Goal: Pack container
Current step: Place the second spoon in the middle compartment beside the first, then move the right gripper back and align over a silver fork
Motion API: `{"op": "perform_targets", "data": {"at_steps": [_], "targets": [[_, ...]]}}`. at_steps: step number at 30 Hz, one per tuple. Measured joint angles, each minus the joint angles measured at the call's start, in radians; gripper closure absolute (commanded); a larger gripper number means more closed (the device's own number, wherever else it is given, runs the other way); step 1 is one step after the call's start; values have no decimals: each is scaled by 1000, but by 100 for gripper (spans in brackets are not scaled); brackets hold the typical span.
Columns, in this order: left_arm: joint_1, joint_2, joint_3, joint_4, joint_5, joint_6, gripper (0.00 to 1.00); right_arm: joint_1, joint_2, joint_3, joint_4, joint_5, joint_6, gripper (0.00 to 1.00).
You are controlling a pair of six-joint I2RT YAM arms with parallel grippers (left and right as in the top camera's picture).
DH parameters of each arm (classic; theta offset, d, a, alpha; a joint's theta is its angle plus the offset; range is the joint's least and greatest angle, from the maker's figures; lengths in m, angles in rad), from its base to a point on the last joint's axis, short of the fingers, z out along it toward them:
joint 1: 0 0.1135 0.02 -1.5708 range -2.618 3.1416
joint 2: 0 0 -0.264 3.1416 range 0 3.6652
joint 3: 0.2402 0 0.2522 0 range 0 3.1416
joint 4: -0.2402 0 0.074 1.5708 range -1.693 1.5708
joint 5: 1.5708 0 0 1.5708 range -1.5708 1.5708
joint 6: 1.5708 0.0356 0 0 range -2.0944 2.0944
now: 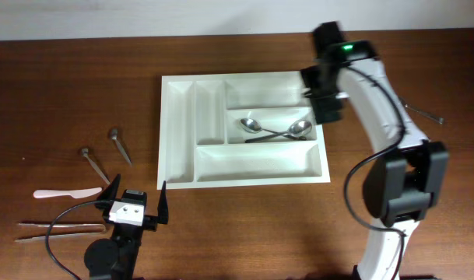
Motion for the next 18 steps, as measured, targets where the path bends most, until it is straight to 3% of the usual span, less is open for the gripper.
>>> {"op": "perform_targets", "data": {"at_steps": [7,18], "targets": [[0,0,0,0,0,0,1,-244,0,0,-1,71,-153,1],[0,0,0,0,0,0,1,-480,19,0,85,45,-224,1]]}}
